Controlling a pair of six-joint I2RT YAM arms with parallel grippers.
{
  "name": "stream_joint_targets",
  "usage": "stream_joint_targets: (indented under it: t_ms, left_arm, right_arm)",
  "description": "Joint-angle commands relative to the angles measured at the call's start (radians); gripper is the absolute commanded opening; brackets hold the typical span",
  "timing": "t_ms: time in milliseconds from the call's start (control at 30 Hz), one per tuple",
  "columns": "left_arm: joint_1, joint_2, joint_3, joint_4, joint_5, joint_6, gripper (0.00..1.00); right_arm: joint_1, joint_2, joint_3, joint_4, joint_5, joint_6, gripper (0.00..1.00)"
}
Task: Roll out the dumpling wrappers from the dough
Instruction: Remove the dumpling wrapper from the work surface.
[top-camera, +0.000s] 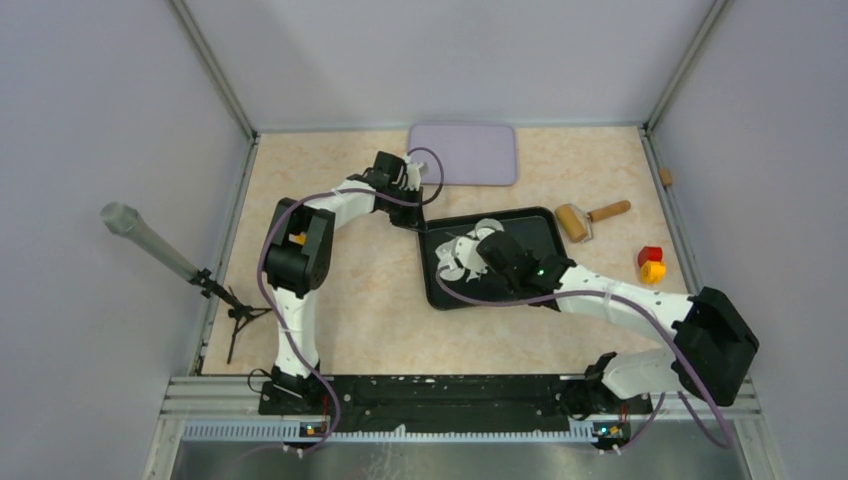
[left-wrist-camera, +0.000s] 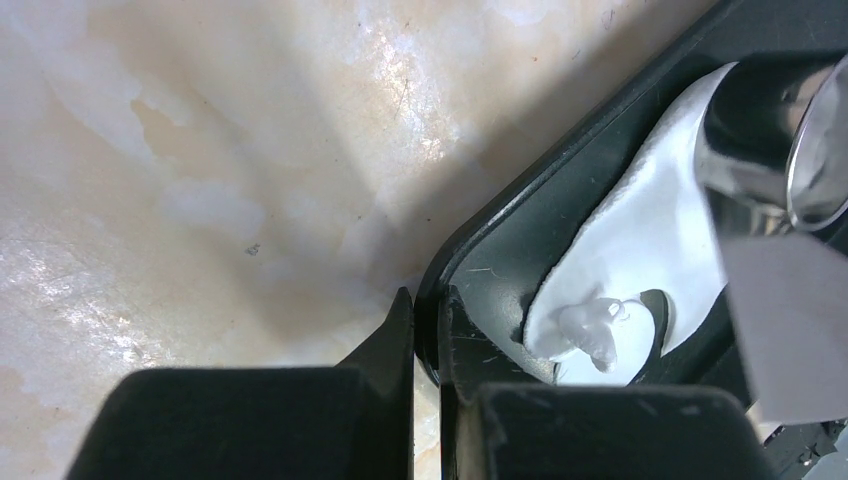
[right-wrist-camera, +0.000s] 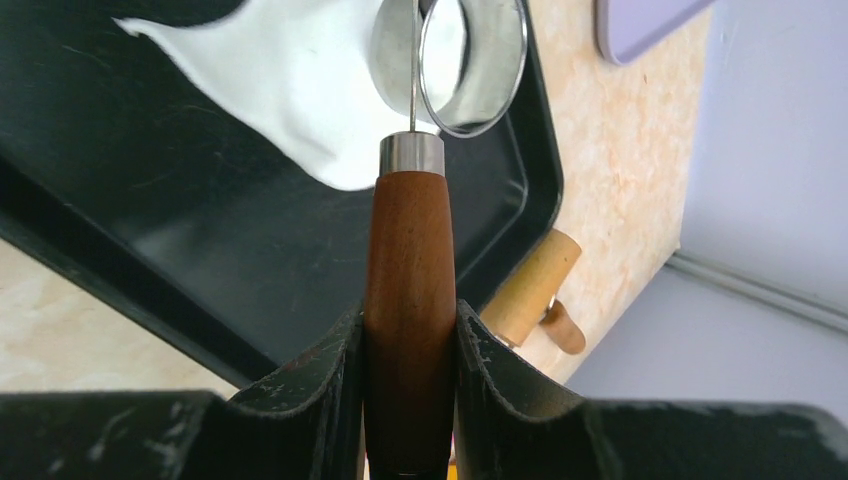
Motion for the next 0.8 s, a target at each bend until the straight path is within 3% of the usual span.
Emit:
stream_joint_targets:
  t_ms: [0,133,267,400,767]
  left_arm:
    - [-0.002,0.006,-0.040,-0.047,-0.083,0.015,0.00]
    - [-0.001,0.009,-0.038,-0.048,-0.076,0.011,0.00]
    - [-0.001,0.009,-0.037,-0.047,-0.073,0.011,0.00]
    - [-0.002,0.008,-0.040,-0.044,-0.071,0.010,0.00]
    - [-0.002,-0.004,-0.053,-0.034,-0.075,0.013,0.00]
  right_arm:
    - [-0.049,-0.079,0.018,0.025,0.058,-0.010,0.00]
    - [-0.062,-0.104,0.062,0.016,0.035,0.006,0.00]
    - [-0.039,-0.136,0.150,-0.048,-0.183,0.071,0.00]
    - [0.043,-0.115,0.152,-0.027,-0.283,0.081,0.00]
    - [0.072,-0.002,0.087,0.070,-0.307,0.090,0.00]
